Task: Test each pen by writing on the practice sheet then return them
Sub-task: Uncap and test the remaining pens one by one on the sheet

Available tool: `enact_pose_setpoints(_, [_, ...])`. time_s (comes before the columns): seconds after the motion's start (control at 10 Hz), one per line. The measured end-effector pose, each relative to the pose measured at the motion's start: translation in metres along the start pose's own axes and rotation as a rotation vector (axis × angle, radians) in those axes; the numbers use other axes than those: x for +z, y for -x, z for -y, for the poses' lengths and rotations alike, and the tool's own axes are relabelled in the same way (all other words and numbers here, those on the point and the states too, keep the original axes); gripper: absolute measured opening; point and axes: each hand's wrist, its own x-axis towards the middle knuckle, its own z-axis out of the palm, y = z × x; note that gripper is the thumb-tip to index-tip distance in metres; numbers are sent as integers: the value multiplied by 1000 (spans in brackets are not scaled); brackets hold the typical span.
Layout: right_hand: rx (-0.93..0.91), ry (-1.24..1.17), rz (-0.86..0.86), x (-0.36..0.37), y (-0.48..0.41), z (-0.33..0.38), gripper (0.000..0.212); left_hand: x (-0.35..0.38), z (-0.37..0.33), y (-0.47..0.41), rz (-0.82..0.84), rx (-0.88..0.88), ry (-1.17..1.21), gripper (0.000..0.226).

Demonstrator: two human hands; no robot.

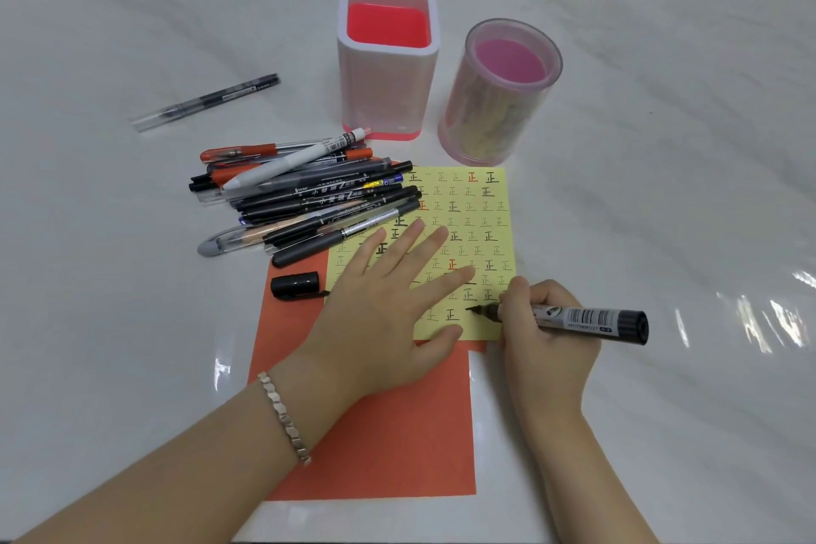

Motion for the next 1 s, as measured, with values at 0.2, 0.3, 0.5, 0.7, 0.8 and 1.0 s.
enact_pose_setpoints(0.2, [2, 15, 18, 0, 1, 3, 30, 0, 1, 0, 19, -6, -8, 52])
enact_pose_setpoints(0.3, [13, -14, -15, 0, 1, 4, 30, 0, 0, 0, 21, -10, -4, 52])
enact_pose_setpoints(0.5, [32, -26, -18, 0, 1, 5, 28, 0, 0, 0, 14, -8, -2, 52])
enact_pose_setpoints(0.7, [16, -1, -11, 0, 1, 4, 29, 0, 0, 0, 15, -8, -5, 52])
enact_pose_setpoints(0.8, [17, 0, -39, 0, 1, 2, 29, 0, 0, 0, 13, -8, 0, 52])
enact_pose_setpoints(1.0, [11, -60, -27, -1, 2, 3, 28, 0, 1, 0, 21, -12, 0, 52])
